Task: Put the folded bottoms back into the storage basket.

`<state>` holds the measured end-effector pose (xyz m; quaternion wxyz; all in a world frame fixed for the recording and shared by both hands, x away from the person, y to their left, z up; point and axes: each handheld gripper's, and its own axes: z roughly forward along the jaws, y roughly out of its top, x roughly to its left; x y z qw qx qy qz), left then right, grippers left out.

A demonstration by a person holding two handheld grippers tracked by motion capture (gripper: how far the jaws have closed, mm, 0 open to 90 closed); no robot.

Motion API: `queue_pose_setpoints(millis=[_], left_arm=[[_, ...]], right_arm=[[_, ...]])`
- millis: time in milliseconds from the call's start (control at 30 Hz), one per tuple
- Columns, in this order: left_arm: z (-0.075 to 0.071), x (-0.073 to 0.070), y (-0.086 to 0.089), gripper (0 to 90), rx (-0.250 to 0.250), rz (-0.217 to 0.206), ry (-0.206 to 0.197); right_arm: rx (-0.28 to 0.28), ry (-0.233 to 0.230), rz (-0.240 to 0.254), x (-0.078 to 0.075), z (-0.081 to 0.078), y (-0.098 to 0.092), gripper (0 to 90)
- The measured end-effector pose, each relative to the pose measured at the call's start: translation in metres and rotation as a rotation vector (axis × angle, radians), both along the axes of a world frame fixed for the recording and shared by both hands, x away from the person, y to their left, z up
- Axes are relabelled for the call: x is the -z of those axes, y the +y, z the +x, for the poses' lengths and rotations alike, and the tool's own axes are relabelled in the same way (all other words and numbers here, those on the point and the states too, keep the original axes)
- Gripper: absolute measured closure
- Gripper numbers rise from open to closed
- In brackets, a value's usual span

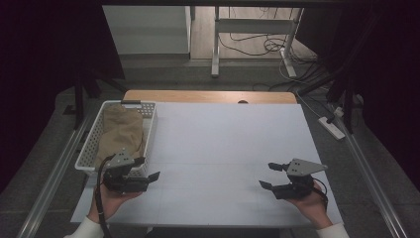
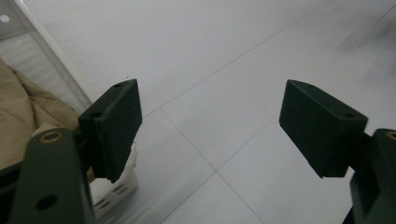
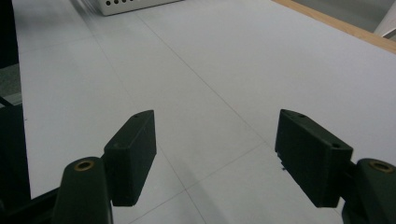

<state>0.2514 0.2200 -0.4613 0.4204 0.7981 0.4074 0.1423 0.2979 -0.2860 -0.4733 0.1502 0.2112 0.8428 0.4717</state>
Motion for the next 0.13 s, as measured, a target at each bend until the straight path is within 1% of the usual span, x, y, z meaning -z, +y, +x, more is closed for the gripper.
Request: queue_pose_setpoints(millis=[133], left_arm=[[-0.0003, -0.0002, 0.0001, 21.3, 0.0, 0.005, -0.002]], right_arm=[[-0.003, 0.003, 0.004, 0.0007, 0.0003, -0.0003, 28.7]])
